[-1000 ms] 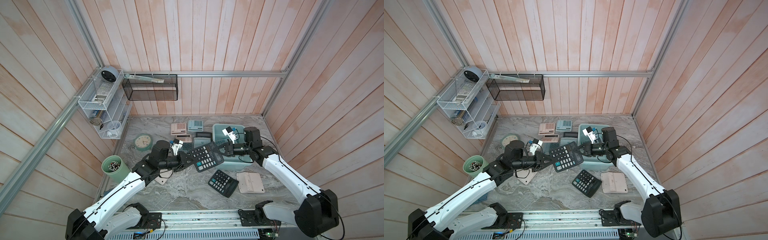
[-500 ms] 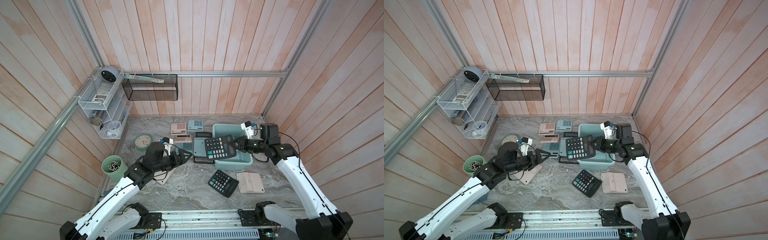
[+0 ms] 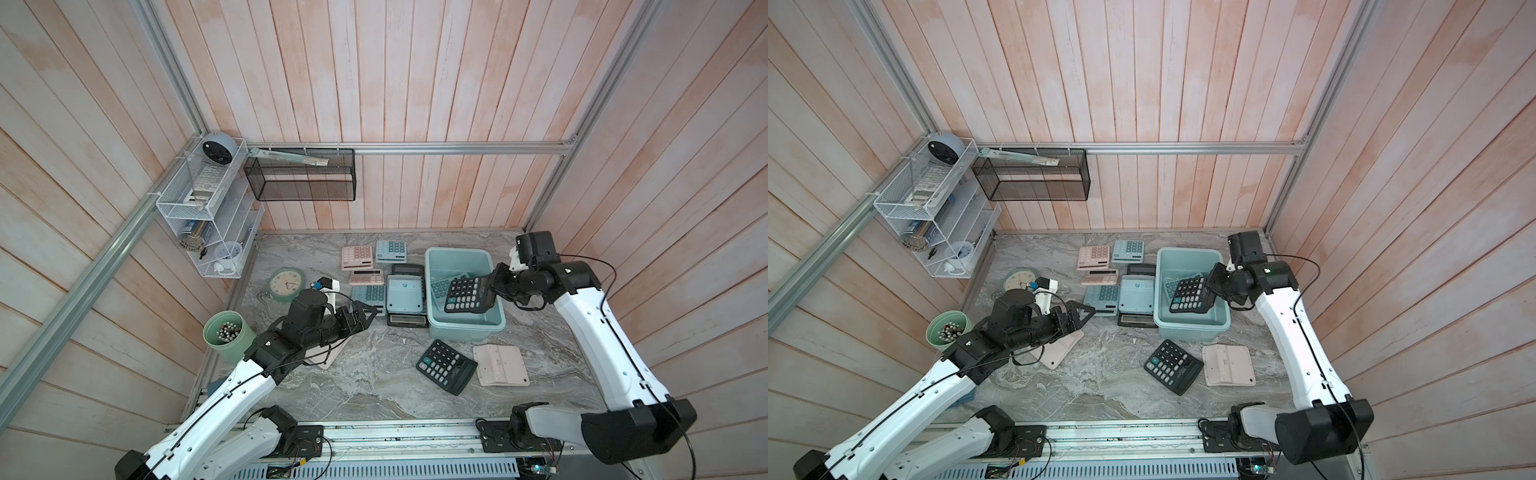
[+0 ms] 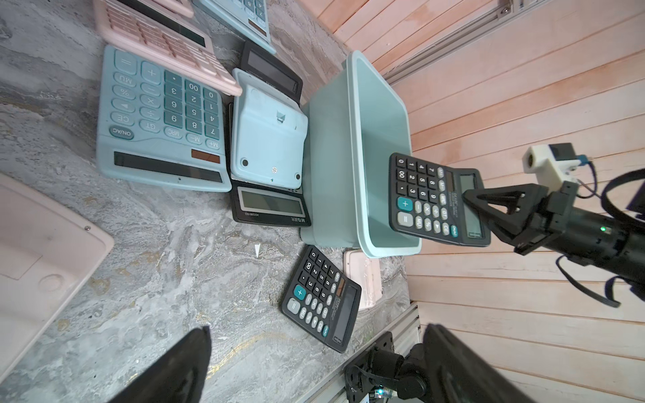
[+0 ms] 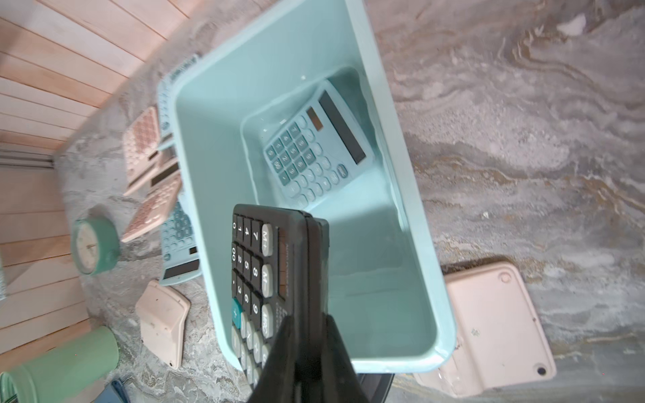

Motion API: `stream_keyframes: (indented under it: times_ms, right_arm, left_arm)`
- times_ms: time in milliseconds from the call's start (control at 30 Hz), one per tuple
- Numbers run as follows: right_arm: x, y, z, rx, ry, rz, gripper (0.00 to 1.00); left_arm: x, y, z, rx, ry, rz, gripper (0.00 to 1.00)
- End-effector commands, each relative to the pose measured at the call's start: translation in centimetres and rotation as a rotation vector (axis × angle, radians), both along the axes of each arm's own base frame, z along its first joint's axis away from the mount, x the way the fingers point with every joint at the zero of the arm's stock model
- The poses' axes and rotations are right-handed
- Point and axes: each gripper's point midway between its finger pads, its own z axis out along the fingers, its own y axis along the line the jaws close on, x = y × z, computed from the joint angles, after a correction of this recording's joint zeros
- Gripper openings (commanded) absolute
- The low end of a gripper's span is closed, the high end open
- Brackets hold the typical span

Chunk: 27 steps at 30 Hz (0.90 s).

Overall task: Put the calculator in the storage box
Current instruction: Place the calculator in the storage box.

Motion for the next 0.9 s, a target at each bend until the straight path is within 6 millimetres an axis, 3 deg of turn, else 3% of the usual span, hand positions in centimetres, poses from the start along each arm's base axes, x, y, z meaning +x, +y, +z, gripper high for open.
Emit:
stream_keyframes:
  times_ms: [0, 467, 633, 867]
  right_arm:
    - [0.1, -0.2, -1.2, 0.008, 0.082, -0.067, 0.00]
    - [0.8, 0.9, -9.0, -0.050, 0.539, -0.027, 0.00]
    - [0.7, 0.3, -11.2, -0.085, 0.555, -0.042, 0.00]
    - [1.3, -0.1, -12.6, -0.115, 0.480, 0.001, 0.00]
  left_arm:
    - [0.2, 0.3, -0.4, 0.013, -0.019, 0.004, 1.00]
    - [0.4, -0.3, -1.3, -0.013, 0.003, -0.002, 1.00]
    - [0.5, -0.2, -1.5, -0.007, 0.009, 0.005, 1.00]
    - [0.8, -0.4, -1.6, -0.009, 0.017, 0.007, 1.00]
